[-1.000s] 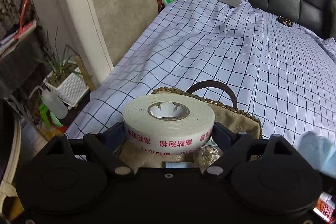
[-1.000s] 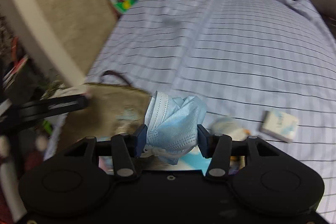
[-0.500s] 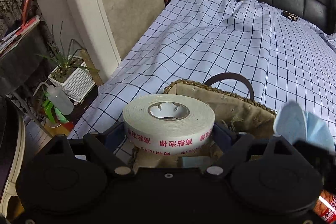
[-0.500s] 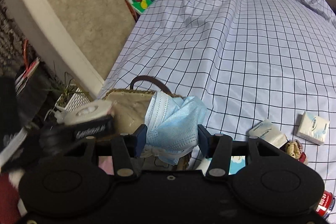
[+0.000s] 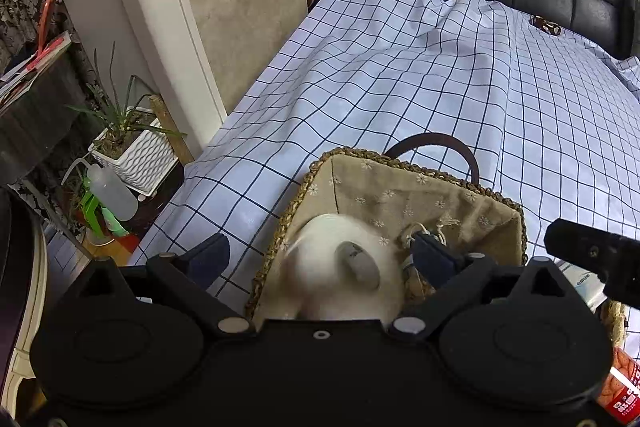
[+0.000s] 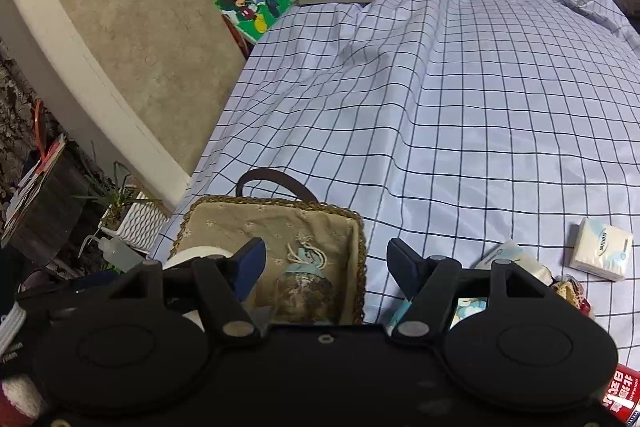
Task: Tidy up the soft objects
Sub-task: 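Carry the white tape roll into the basket while the right tool drops the blue mask in, then move both tools back from the basket toward the item pile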
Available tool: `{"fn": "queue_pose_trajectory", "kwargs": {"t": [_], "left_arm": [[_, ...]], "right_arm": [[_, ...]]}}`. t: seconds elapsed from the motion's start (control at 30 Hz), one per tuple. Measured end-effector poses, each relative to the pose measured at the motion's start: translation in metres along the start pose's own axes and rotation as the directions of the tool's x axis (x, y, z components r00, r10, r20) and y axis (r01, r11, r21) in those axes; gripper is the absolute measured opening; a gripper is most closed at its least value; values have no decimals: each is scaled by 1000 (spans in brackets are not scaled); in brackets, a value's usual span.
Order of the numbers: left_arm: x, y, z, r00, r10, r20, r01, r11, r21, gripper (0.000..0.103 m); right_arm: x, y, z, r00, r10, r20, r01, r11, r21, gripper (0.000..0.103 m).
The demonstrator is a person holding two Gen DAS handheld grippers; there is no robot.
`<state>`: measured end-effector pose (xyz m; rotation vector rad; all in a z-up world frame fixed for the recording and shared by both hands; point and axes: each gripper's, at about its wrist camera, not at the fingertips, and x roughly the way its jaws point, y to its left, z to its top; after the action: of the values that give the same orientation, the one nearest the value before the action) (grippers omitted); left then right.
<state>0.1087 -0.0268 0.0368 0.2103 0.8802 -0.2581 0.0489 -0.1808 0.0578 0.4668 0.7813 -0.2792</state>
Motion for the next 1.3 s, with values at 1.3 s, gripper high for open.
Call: {"fn": "queue_pose_trajectory", "kwargs": {"t": [1.3], "left_arm": [[-17,-135,-16,986,-97,133,64,970,234,96]], "right_arm": [[-39,-153,-17,899,-438,24,432,894,120,68]]}}
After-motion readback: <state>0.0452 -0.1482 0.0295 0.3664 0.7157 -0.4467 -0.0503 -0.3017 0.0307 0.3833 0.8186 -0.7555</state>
